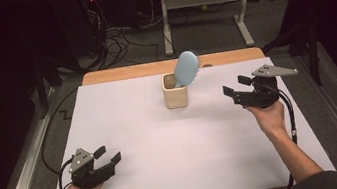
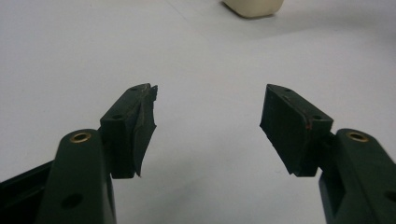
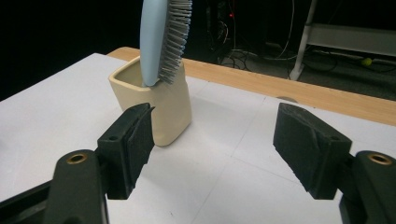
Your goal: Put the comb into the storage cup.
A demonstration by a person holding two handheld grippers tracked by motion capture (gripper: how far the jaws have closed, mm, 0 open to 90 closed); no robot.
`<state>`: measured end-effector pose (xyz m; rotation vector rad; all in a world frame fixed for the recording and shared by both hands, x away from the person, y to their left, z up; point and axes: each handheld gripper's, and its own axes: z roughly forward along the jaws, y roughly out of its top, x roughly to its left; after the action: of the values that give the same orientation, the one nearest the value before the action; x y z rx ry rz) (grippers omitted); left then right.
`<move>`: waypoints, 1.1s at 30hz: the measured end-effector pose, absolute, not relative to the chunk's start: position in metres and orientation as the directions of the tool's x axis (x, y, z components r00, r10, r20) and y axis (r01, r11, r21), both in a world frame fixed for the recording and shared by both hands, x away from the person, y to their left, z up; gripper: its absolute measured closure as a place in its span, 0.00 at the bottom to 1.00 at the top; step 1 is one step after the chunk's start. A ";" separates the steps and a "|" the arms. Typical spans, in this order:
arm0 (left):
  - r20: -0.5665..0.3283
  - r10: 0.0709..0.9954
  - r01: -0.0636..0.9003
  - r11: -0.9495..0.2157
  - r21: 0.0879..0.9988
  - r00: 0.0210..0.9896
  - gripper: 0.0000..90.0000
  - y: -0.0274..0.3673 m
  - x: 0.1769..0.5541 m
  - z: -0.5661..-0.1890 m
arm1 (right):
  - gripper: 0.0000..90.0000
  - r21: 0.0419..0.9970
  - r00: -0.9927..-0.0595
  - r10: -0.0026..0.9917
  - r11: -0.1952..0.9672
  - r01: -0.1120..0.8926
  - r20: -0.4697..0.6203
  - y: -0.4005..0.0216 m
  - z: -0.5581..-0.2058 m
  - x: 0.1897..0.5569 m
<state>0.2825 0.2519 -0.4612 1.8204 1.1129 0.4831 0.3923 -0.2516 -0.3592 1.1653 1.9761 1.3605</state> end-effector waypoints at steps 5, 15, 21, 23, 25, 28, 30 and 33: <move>-0.125 0.848 0.487 -0.170 0.856 0.514 0.39 0.252 0.282 -0.461 | 0.32 0.916 -0.528 0.844 0.141 0.376 0.087 -0.254 -0.360 0.390; -0.124 0.849 0.487 -0.170 0.857 0.514 0.39 0.252 0.282 -0.461 | 0.33 0.916 -0.522 0.848 0.132 0.378 0.093 -0.261 -0.363 0.385; -0.125 0.849 0.487 -0.168 0.857 0.514 0.39 0.252 0.282 -0.461 | 0.33 0.919 -0.523 0.847 0.128 0.373 0.094 -0.264 -0.362 0.382; -0.125 0.849 0.487 -0.168 0.857 0.514 0.39 0.252 0.282 -0.461 | 0.33 0.920 -0.523 0.847 0.128 0.369 0.092 -0.264 -0.361 0.380; -0.125 0.849 0.486 -0.168 0.858 0.514 0.39 0.252 0.282 -0.461 | 0.33 0.920 -0.523 0.847 0.128 0.370 0.092 -0.266 -0.362 0.379; -0.125 0.849 0.486 -0.168 0.858 0.514 0.39 0.252 0.282 -0.461 | 0.33 0.920 -0.520 0.849 0.125 0.371 0.094 -0.268 -0.364 0.377; -0.125 0.849 0.486 -0.167 0.858 0.513 0.39 0.252 0.282 -0.461 | 0.33 0.921 -0.518 0.850 0.122 0.371 0.096 -0.270 -0.365 0.376; -0.125 0.850 0.486 -0.167 0.858 0.512 0.39 0.252 0.282 -0.461 | 0.33 0.921 -0.513 0.852 0.116 0.372 0.100 -0.274 -0.366 0.374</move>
<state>0.2819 0.2521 -0.4609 1.8164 1.1138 0.4862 0.3738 -0.2739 -0.3658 1.1843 1.9401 1.3849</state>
